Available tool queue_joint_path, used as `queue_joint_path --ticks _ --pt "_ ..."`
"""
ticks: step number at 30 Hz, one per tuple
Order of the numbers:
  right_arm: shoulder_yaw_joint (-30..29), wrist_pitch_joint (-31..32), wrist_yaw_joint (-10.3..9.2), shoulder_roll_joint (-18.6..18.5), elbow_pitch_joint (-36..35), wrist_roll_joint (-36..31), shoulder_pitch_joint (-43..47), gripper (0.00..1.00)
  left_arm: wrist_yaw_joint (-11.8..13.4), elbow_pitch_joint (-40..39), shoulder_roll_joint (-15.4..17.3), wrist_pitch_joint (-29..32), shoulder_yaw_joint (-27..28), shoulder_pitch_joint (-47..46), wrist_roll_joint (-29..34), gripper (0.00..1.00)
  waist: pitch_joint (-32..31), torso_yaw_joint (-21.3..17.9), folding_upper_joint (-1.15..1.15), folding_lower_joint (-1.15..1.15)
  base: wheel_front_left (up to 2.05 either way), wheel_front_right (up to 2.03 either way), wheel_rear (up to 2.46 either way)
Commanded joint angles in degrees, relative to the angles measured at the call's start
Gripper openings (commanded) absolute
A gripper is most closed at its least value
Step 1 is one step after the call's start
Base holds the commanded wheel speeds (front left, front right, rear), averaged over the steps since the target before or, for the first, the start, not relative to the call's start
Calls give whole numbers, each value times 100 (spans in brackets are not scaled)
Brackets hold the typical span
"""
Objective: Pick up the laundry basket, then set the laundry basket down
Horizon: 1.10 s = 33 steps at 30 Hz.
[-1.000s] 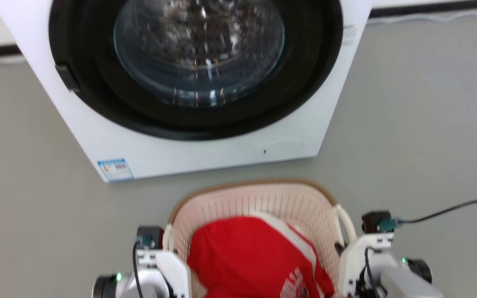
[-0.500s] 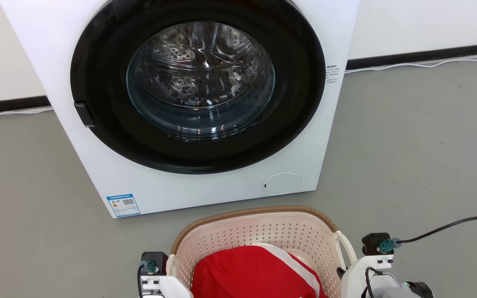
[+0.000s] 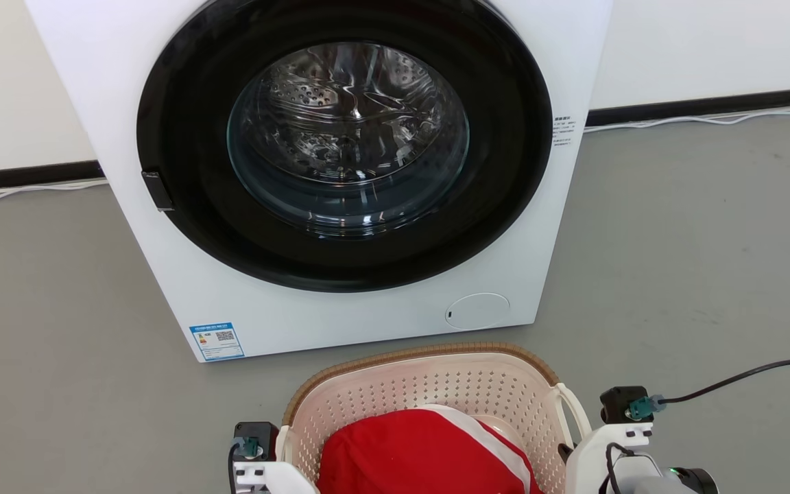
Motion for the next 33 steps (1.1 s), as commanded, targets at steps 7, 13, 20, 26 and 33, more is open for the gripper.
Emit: queue_joint_path --ticks 7,13,20,26,33 --pt "20 -75 36 8 -96 -32 -93 0 5 38 79 -103 -73 -118 -150 0 -48 17 0 0 0 0 0" --pt "-2 -66 36 8 -96 -51 -90 0 21 47 79 -108 -195 -123 -281 0 -75 9 0 0 0 0 0" --pt "23 -65 36 8 -96 -27 -86 0 41 68 79 -141 -314 -146 -425 0 -77 -6 0 0 0 0 0" --pt "15 -64 36 8 -96 -25 -77 0 47 98 79 -146 -418 -174 -528 0 -76 5 0 0 0 0 0" --pt "-8 -72 36 8 -96 -36 -86 0 44 124 79 -174 -509 -211 -618 0 -66 20 0 0 0 0 0"
